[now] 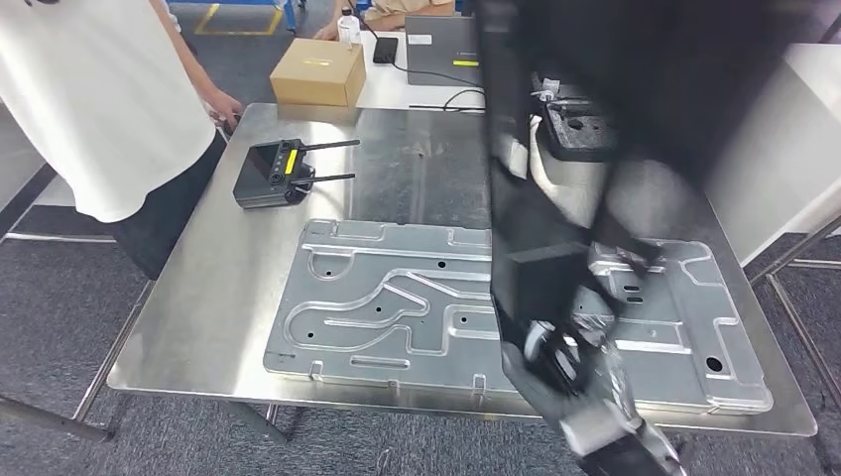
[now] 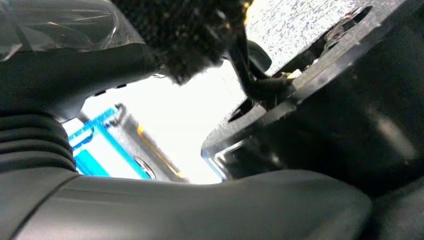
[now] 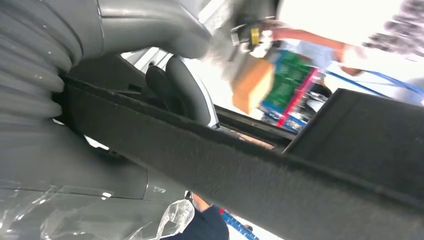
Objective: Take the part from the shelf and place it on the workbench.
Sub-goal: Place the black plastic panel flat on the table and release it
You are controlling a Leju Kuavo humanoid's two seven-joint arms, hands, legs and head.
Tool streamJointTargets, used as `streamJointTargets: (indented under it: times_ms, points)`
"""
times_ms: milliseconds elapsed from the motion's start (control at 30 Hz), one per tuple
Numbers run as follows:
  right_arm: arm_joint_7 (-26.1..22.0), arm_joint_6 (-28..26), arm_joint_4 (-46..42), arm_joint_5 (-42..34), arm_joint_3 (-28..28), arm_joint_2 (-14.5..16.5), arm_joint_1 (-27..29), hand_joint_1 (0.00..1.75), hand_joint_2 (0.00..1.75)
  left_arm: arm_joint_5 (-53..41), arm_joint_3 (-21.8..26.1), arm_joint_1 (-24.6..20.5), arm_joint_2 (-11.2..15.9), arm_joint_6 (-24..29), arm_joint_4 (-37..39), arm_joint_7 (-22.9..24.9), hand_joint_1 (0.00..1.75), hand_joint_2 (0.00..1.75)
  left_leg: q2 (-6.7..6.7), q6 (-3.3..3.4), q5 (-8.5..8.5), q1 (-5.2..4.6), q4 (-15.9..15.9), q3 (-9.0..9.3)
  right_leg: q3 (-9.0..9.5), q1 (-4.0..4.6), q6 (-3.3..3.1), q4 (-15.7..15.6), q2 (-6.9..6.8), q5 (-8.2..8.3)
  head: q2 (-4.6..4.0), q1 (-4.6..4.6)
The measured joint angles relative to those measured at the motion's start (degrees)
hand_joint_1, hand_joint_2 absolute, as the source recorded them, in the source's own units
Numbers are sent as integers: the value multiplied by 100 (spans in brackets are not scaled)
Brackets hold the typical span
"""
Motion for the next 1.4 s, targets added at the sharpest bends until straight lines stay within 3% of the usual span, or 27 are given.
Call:
streamJointTargets:
  times_ms: [33, 100, 133, 167, 200, 233, 333, 400, 467, 533, 600, 633, 667, 700, 733, 767, 833, 867, 967, 1000, 1067, 1133, 1167, 1200, 1233, 1333, 1400]
  points:
    - [107, 120, 183, 90, 100, 62, -298, 175, 175, 0, -67, -4, -8, 20, -2, -16, 0, 175, 8, 15, 4, 28, -6, 6, -154, -20, 64, 351, -13, -189, 0, 3]
    - [325, 301, 635, 324, 324, 230, -940, 175, 175, 0, -217, -12, -11, 77, -3, -42, 0, 175, 13, 26, -11, 42, -9, 13, -669, -104, 191, 1408, -50, -652, 0, 13]
    - [445, 376, 903, 488, 447, 328, -1264, 175, 175, 0, -300, -17, -11, 99, -3, -45, 0, 175, 9, 24, -22, 45, -7, 17, -928, -148, 225, 1878, -64, -800, 0, 14]
    - [583, 447, 1183, 709, 578, 435, -1581, 175, 175, 0, -389, -27, -11, 121, -3, -35, 0, 175, 0, 22, -37, 46, -5, 28, -1098, -180, 240, 2133, -75, -828, 0, 15]
    - [730, 517, 1474, 979, 709, 542, -1897, 175, 175, 0, -481, -39, -11, 143, -3, -16, 0, 175, -15, 19, -55, 45, -3, 47, -1135, -198, 237, 2102, -81, -717, 0, 16]
    - [875, 583, 1772, 1274, 841, 644, -2207, 175, 175, 1, -578, -52, -13, 169, -3, 10, 0, 175, -33, 15, -76, 41, -5, 80, -1035, -200, 213, 1789, -84, -480, 0, 16]
    - [1192, 722, 2597, 2073, 1173, 886, -3010, 175, 175, 1, -851, -77, -39, 266, -3, 77, 0, 175, -109, -5, -127, 20, -27, 169, -439, -118, 50, 301, -79, 347, 0, 20]
    - [1361, 787, 3062, 2576, 1340, 990, -3425, 175, 175, 0, -1010, -84, -58, 347, -3, 100, 0, 175, -153, -32, -148, 1, -33, 166, -320, -70, -24, -48, -72, 508, 0, 21]
    - [1444, 832, 3456, 2886, 1469, 1070, -3751, 175, 175, 0, -1146, -100, -56, 400, -6, 120, 0, 175, -175, -64, -190, -6, -22, 144, -285, -104, -43, -110, -56, 499, 0, 20]
    - [1516, 858, 3802, 3052, 1562, 1133, -4020, 87, 87, 0, -1268, -115, -53, 410, -10, 127, 0, 175, -152, -98, -443, -18, 369, -64, -184, -161, -59, -270, -24, 476, 0, 7]
    - [1648, 903, 4132, 3297, 1638, 1159, -4285, 0, 0, 1, -1378, -127, -50, 408, -13, 90, 0, 175, -122, -130, -911, -36, 1385, -562, -120, -180, -79, -361, -24, 448, 0, -8]
    - [1703, 944, 4285, 3416, 1666, 1158, -4412, 0, 0, 1, -1423, -136, -49, 392, -14, 66, 0, 175, -121, -142, -1098, -44, 1911, -806, -103, -180, -87, -363, -43, 434, 0, -8]
    - [1735, 1007, 4404, 3487, 1686, 1151, -4528, 0, 0, 2, -1466, -144, -47, 363, -15, 49, 0, 131, -121, -156, -1172, -52, 2240, -945, -77, -181, -89, -358, -54, 412, 0, -9]
    - [1750, 1086, 4504, 3503, 1701, 1137, -4632, 0, 0, 4, -1511, -149, -44, 334, -16, 42, 0, 87, -121, -168, -1120, -55, 2300, -951, -44, -182, -85, -348, -62, 384, 0, -9]
    - [1755, 1173, 4577, 3452, 1712, 1119, -4732, 0, 0, 10, -1551, -150, -42, 309, -19, 41, 0, 44, -119, -179, -943, -53, 2073, -822, -12, -186, -72, -326, -65, 351, 0, -10]
    - [1752, 1255, 4627, 3354, 1720, 1097, -4829, 0, 0, 19, -1588, -141, -39, 298, -21, 41, 0, 0, -118, -188, -680, -43, 1611, -597, 12, -191, -52, -295, -64, 313, 0, -10]
    - [1714, 1383, 4691, 3128, 1726, 1055, -5015, 0, 0, 31, -1643, -113, -38, 306, -23, 55, 0, 0, -118, -200, -232, -14, 661, -160, 7, -182, -5, -214, -57, 252, 0, -9]
    - [1682, 1432, 4710, 3055, 1729, 1034, -5091, 0, 0, 33, -1672, -102, -38, 310, -23, 67, 0, 0, -118, -199, -129, -2, 365, -36, -22, -171, 15, -169, -51, 243, 0, -8]
    - [1554, 1553, 4736, 2968, 1754, 969, -5200, 0, 0, 34, -1730, -104, -46, 321, -23, 160, 0, 0, -118, -166, -137, 26, 170, 38, -147, -142, 67, -30, -32, 254, 0, -6]
    - [1507, 1598, 4737, 2953, 1770, 953, -5218, 0, 0, 40, -1738, -113, -51, 321, -25, 218, 0, 0, -119, -149, -146, 49, 149, 46, -217, -141, 102, 99, -31, 186, 0, -3]
    - [1413, 1700, 4736, 2939, 1819, 940, -5272, 0, 0, 64, -1754, -135, -60, 322, -28, 328, 0, 0, -118, -112, -154, 96, 102, 64, -531, -166, 203, 763, -42, -159, 0, 1]
    - [1341, 1783, 4735, 2927, 1885, 928, -5308, 0, 0, 104, -1762, -147, -59, 322, -30, 370, 0, 0, -113, -90, -153, 108, 90, 74, -1022, -205, 295, 1803, -59, -590, 0, 3]
    - [1323, 1809, 4735, 2919, 1920, 920, -5315, 0, 0, 120, -1762, -147, -59, 322, -30, 375, 0, 0, -111, -88, -152, 110, 92, 78, -1209, -224, 314, 2175, -65, -701, 0, 4]
    - [1309, 1828, 4735, 2903, 1952, 910, -5319, 0, 0, 133, -1762, -147, -59, 322, -30, 375, 0, 0, -110, -87, -151, 109, 95, 87, -1283, -235, 312, 2304, -69, -693, 0, 4]
    - [1292, 1854, 4734, 2871, 1980, 902, -5330, 0, 0, 139, -1762, -149, -59, 321, -29, 377, 0, 0, -111, -85, -150, 105, 97, 99, -1224, -239, 294, 2154, -70, -565, 0, 3]
    - [1177, 2037, 4685, 2624, 2060, 881, -5446, 0, 0, 162, -1764, -157, -59, 321, -29, 382, 0, 0, -115, -88, -150, 82, 82, 145, -528, -193, 161, 749, -77, 127, 0, 3]
    - [1095, 2184, 4623, 2421, 2104, 852, -5550, 0, 0, 184, -1766, -157, -59, 322, -30, 382, 0, 0, -119, -108, -137, 57, 76, 141, -257, -139, 78, 202, -76, 380, 0, 3]
